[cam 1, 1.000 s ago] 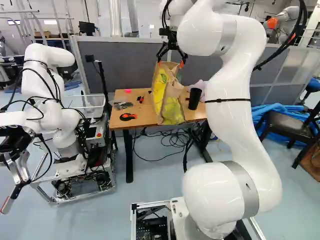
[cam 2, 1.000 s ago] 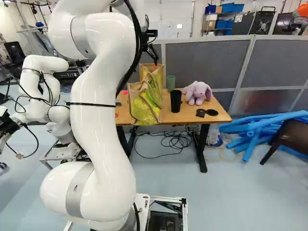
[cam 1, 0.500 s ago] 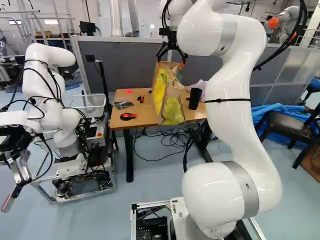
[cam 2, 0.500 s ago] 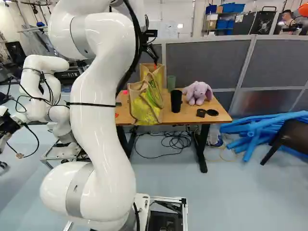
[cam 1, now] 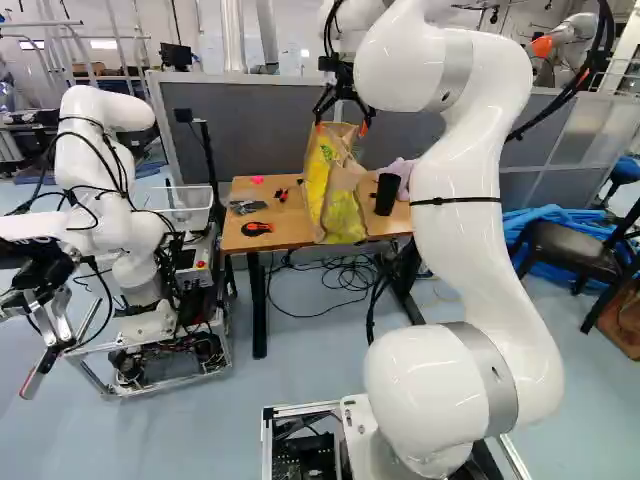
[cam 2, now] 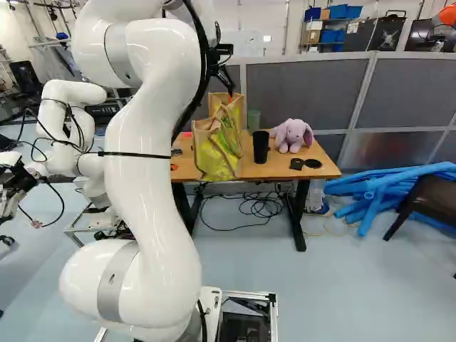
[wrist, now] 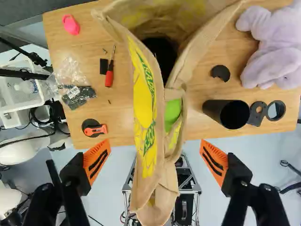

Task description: Pick up the bag on the ground and place it on the table

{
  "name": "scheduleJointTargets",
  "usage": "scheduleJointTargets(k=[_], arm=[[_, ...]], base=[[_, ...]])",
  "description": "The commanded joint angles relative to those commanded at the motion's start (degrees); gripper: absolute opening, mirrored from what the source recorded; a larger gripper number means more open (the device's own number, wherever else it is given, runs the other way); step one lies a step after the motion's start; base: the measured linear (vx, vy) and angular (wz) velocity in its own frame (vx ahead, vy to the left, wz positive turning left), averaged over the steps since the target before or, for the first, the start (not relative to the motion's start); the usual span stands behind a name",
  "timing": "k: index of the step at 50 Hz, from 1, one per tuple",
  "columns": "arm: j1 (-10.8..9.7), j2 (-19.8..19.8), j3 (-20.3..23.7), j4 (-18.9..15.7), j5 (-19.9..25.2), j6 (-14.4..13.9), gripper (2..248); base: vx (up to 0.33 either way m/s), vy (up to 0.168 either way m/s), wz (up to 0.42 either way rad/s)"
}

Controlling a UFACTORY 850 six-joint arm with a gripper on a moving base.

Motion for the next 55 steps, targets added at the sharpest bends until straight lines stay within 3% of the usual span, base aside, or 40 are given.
scheduleJointTargets(k=[55], arm=[[0.00,0.00,0.00,0.00,0.00,0.00,247]], base=[[-0.120,-0.002,0.003]])
